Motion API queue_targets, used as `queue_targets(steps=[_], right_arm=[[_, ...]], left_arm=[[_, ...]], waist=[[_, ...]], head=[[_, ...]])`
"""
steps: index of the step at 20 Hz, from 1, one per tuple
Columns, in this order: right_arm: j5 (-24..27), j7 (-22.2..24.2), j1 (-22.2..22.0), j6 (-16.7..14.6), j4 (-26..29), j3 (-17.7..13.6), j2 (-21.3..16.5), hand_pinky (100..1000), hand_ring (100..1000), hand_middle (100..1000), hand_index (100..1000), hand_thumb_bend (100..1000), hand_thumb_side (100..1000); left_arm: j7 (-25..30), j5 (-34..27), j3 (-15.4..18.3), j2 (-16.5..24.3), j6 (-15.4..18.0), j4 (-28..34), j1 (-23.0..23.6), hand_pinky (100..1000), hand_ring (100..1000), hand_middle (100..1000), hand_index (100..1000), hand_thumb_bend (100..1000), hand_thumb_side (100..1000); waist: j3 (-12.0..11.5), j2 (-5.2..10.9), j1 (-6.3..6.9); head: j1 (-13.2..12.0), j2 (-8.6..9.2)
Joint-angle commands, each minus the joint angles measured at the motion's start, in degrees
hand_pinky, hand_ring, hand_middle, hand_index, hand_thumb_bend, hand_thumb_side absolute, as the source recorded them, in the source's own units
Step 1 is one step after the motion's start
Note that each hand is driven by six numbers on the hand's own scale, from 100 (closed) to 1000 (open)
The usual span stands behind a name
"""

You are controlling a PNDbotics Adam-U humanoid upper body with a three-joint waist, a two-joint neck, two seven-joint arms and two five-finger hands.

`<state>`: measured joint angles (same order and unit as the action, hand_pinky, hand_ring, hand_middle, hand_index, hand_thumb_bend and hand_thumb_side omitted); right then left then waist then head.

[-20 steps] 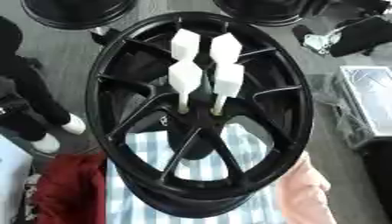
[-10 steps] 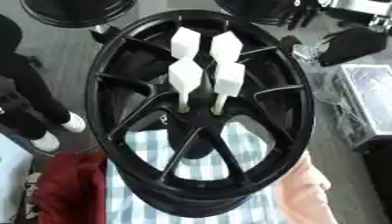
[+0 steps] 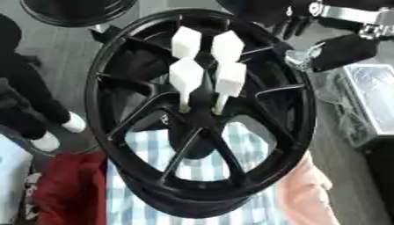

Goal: Pull the pin out of the wheel hub.

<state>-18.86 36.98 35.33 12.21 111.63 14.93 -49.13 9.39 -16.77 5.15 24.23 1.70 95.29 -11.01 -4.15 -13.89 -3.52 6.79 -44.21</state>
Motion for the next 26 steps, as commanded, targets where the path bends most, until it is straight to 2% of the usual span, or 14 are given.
queue_targets(steps=[1,10,15,16,17,24,26], right_arm=[[0.89,-0.57,0.77,0.86,2.36,-0.71,-1.18,712,686,685,860,100,654],[2.31,-1.54,1.45,2.50,2.96,-0.03,-0.55,704,684,685,859,100,673],[0.40,0.01,1.55,3.29,2.96,1.14,0.71,707,694,693,854,100,666],[0.03,0.30,1.53,3.41,2.96,1.31,0.95,708,696,694,852,100,655],[-0.39,0.68,1.51,3.48,2.96,1.56,1.25,709,698,695,850,100,684],[-3.49,2.79,1.51,3.97,2.96,2.80,3.08,711,713,711,850,100,763],[-4.17,3.02,1.47,3.68,2.96,2.83,3.33,714,719,713,847,100,748]], left_arm=[[-0.09,0.17,0.72,1.89,0.37,0.51,-0.12,798,893,746,778,161,820],[-0.19,0.30,0.82,2.63,0.74,0.26,0.06,800,894,743,778,151,813],[-0.22,0.48,0.82,4.33,1.40,0.14,0.40,801,895,742,778,131,799],[-0.26,0.49,0.85,4.60,1.57,0.11,0.46,801,895,742,778,121,845],[-0.33,0.51,0.92,5.01,1.79,0.10,0.53,802,895,742,778,120,790],[-0.52,0.24,1.03,6.87,2.93,0.07,0.69,802,896,742,778,102,771],[-0.56,0.15,1.08,7.04,3.05,0.02,0.71,802,897,741,777,102,770]], waist=[[-0.09,0.65,0.19],[-0.15,0.96,-0.05],[0.06,1.37,-0.43],[0.08,1.43,-0.49],[0.10,1.52,-0.58],[0.08,2.05,-0.96],[0.15,2.12,-1.05]], head=[[-0.10,0.09],[-0.34,0.09],[-0.71,0.09],[-0.72,0.09],[-0.75,0.09],[-1.00,0.09],[-1.07,0.09]])
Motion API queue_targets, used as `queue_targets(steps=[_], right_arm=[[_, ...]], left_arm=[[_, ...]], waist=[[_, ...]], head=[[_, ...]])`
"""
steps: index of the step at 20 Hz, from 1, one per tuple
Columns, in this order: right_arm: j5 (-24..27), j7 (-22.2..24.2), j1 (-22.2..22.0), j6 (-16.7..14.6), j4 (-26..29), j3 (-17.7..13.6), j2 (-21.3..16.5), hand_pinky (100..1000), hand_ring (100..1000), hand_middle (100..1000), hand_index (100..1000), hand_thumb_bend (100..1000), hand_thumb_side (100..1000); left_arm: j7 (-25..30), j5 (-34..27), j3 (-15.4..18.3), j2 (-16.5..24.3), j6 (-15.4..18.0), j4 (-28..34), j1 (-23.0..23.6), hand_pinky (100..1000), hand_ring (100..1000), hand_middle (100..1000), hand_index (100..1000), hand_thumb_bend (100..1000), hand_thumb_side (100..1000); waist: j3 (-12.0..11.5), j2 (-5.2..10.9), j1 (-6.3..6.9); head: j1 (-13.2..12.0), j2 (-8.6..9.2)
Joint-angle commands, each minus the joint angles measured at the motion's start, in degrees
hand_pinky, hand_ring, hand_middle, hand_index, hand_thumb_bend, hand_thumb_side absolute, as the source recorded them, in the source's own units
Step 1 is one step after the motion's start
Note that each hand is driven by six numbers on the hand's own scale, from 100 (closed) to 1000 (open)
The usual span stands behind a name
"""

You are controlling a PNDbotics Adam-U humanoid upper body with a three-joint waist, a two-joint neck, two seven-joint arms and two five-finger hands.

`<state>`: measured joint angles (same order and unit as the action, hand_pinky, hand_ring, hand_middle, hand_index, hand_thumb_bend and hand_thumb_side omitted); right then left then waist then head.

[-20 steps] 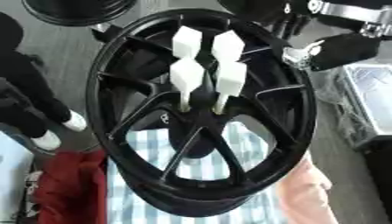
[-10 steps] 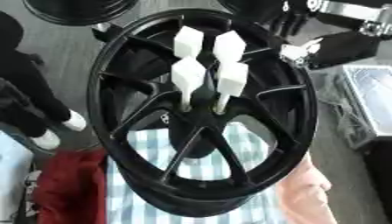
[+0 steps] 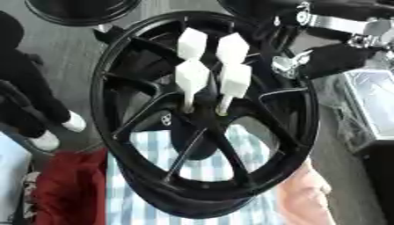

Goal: Pull the pin out of the wheel hub.

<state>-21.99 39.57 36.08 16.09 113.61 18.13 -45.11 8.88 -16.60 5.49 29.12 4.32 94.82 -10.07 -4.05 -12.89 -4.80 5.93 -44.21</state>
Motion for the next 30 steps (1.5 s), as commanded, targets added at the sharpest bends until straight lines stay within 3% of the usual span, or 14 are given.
queue_targets(steps=[1,4,6,7,8,10,16,17,18,25,30], right_arm=[[-1.29,0.38,0.74,-0.40,0.98,-0.42,-0.63,710,715,706,847,100,716],[-1.18,-0.32,0.88,-1.07,0.98,-0.66,-0.54,702,691,673,846,100,647],[-0.49,-1.00,0.96,-1.42,0.98,-0.71,-0.49,700,682,660,841,100,649],[-0.22,-1.22,0.95,-1.48,0.98,-0.69,-0.49,698,679,655,841,100,597],[0.03,-1.35,0.81,-1.53,0.98,-0.62,-0.47,697,678,656,842,100,671],[0.39,-1.54,0.39,-1.69,0.98,-0.55,-0.56,694,672,649,844,100,685],[0.24,-0.90,-0.63,-1.82,0.98,-0.27,-0.01,691,668,643,854,100,658],[0.01,-0.69,-0.79,-1.74,0.98,-0.22,0.28,690,668,640,857,100,621],[-0.21,-0.50,-0.92,-1.64,0.98,-0.19,0.55,690,668,640,857,100,624],[-0.95,0.47,-1.37,-1.77,0.98,-0.22,1.31,689,664,633,863,100,506],[-0.52,0.33,-1.63,-1.64,0.98,-0.34,1.64,689,665,636,871,100,540]], left_arm=[[-0.05,-0.03,0.73,2.18,0.45,0.46,-0.22,802,897,741,777,102,770],[-0.02,-0.03,0.75,2.17,0.45,0.36,-0.18,803,897,741,776,103,771],[-0.03,-0.05,0.77,2.12,0.41,0.30,-0.20,803,898,741,776,104,772],[-0.02,-0.05,0.77,2.11,0.39,0.28,-0.21,803,898,741,776,104,772],[0.00,-0.04,0.77,2.09,0.38,0.27,-0.25,803,898,741,775,103,772],[0.03,-0.01,0.76,2.08,0.38,0.25,-0.29,803,899,741,774,103,773],[0.08,0.14,0.71,2.89,0.72,0.24,-0.29,804,900,741,773,100,762],[0.09,0.13,0.70,3.13,0.87,0.27,-0.31,804,900,742,773,100,790],[0.08,0.12,0.70,3.39,1.02,0.29,-0.32,804,900,741,773,100,757],[-0.20,0.29,0.84,4.60,1.82,0.02,0.14,806,902,742,773,100,756],[-0.15,0.41,0.74,4.76,1.92,-0.09,-0.01,806,904,742,773,100,755]], waist=[[0.06,1.16,0.21],[0.09,1.27,0.16],[0.06,1.31,0.15],[0.05,1.31,0.14],[0.02,1.29,0.16],[0.00,1.24,0.18],[-0.03,1.16,0.19],[-0.09,1.15,0.20],[-0.16,1.14,0.22],[-0.38,1.13,0.33],[-0.44,1.02,0.37]], head=[[-0.27,0.09],[-0.34,0.09],[-0.32,0.09],[-0.34,0.09],[-0.35,0.09],[-0.33,0.09],[0.06,0.09],[0.20,0.09],[0.37,0.09],[0.66,0.09],[0.75,0.09]])
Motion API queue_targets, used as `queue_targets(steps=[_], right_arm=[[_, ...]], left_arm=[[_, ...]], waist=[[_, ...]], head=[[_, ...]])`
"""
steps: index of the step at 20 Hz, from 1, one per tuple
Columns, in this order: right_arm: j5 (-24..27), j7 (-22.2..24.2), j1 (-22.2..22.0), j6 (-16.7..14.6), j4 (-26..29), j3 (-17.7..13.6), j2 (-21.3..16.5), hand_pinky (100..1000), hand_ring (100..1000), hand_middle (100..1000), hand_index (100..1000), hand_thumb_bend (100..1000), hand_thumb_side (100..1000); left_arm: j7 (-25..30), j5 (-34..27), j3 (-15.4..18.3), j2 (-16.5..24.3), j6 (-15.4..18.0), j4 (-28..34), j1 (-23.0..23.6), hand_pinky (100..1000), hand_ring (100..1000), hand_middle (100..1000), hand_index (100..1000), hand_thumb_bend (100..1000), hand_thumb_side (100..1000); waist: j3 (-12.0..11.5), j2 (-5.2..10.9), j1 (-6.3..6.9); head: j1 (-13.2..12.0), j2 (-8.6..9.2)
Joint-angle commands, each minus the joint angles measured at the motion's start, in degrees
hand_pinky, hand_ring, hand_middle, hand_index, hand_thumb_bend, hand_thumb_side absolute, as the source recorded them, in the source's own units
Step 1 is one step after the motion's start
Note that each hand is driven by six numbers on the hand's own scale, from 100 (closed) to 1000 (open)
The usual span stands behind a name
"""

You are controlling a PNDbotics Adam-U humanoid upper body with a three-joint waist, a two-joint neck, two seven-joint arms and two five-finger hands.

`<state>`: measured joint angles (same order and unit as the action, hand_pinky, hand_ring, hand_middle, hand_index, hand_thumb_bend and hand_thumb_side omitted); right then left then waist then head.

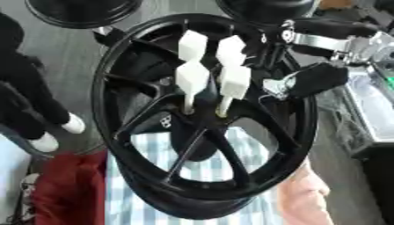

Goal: Pull the pin out of the wheel hub.

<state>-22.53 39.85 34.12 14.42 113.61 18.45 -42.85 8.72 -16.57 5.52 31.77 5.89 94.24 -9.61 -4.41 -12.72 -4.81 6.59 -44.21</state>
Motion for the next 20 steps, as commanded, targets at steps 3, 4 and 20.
queue_targets(steps=[3,4,20], right_arm=[[-0.15,0.24,0.13,0.14,0.98,-0.58,-0.50,713,718,694,883,100,554],[-0.34,0.28,0.02,0.17,0.98,-0.58,-0.49,719,736,712,886,100,554],[-0.73,-0.62,-0.47,1.32,0.98,-0.42,0.07,720,761,744,895,100,576]], left_arm=[[0.02,0.42,0.69,2.20,0.45,0.49,-0.54,806,904,742,773,100,755],[0.01,0.44,0.70,2.22,0.48,0.48,-0.53,806,904,742,773,100,756],[0.10,0.59,0.58,1.96,0.39,0.55,-0.80,808,907,742,772,100,760]], waist=[[-0.15,0.71,0.45],[-0.20,0.65,0.47],[-0.77,0.06,0.43]], head=[[0.13,0.09],[0.11,0.09],[0.42,0.09]])
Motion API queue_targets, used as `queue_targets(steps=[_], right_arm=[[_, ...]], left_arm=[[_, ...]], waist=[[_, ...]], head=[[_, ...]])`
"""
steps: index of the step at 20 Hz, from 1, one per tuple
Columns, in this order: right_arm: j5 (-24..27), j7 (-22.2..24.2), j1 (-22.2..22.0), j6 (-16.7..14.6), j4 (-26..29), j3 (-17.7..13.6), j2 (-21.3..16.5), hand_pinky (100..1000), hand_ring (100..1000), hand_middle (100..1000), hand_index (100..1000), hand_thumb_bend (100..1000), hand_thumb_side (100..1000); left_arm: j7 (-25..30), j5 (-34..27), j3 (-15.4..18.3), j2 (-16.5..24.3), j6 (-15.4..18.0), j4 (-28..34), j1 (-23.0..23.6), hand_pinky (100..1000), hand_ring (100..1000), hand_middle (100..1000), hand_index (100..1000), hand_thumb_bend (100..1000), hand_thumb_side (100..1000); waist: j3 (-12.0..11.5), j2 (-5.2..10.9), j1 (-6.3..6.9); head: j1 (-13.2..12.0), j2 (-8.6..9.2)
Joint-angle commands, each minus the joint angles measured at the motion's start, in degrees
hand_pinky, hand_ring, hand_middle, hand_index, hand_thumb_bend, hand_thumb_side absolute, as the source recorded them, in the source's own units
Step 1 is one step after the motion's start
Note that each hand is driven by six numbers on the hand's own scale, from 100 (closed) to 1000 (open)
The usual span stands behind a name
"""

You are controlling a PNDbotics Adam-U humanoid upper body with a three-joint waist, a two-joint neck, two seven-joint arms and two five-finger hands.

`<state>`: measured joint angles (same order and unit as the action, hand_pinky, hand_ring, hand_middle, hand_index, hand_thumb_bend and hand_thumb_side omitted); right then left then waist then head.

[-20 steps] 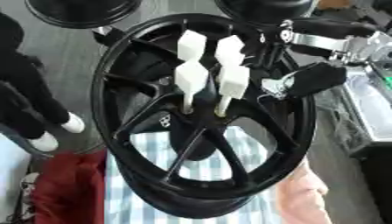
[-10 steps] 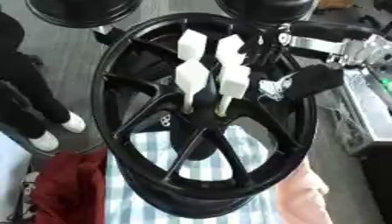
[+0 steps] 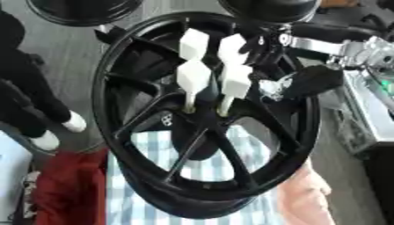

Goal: Pull the pin out of the wheel hub.

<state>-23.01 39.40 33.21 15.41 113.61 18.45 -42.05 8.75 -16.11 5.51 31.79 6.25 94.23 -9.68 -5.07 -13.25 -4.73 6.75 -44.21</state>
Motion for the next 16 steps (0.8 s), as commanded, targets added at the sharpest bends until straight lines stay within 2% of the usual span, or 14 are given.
queue_targets(steps=[1,4,10,16], right_arm=[[-0.31,-0.23,0.44,0.37,0.98,-0.45,-0.69,720,761,744,895,100,576],[-0.73,-0.55,0.46,0.28,0.98,-0.59,-0.66,724,770,753,898,100,553],[-1.15,-0.40,0.30,-0.14,0.83,-0.52,-0.58,730,784,763,899,100,596],[-1.34,-0.30,0.23,-0.23,0.41,-0.52,-0.42,732,789,768,898,100,602]], left_arm=[[0.07,0.13,0.59,1.94,0.04,0.58,-0.74,808,907,742,772,100,760],[0.05,0.19,0.60,1.88,0.03,0.58,-0.68,808,907,742,772,100,765],[-0.03,0.31,0.61,1.75,0.05,0.62,-0.62,808,907,740,770,100,766],[-0.06,0.47,0.54,1.69,0.01,0.59,-0.63,808,907,739,770,100,771]], waist=[[-0.16,0.57,0.35],[-0.34,0.44,0.36],[-0.51,0.12,0.42],[-0.56,-0.20,0.54]], head=[[0.31,0.09],[0.50,0.09],[0.68,0.09],[0.83,0.09]])
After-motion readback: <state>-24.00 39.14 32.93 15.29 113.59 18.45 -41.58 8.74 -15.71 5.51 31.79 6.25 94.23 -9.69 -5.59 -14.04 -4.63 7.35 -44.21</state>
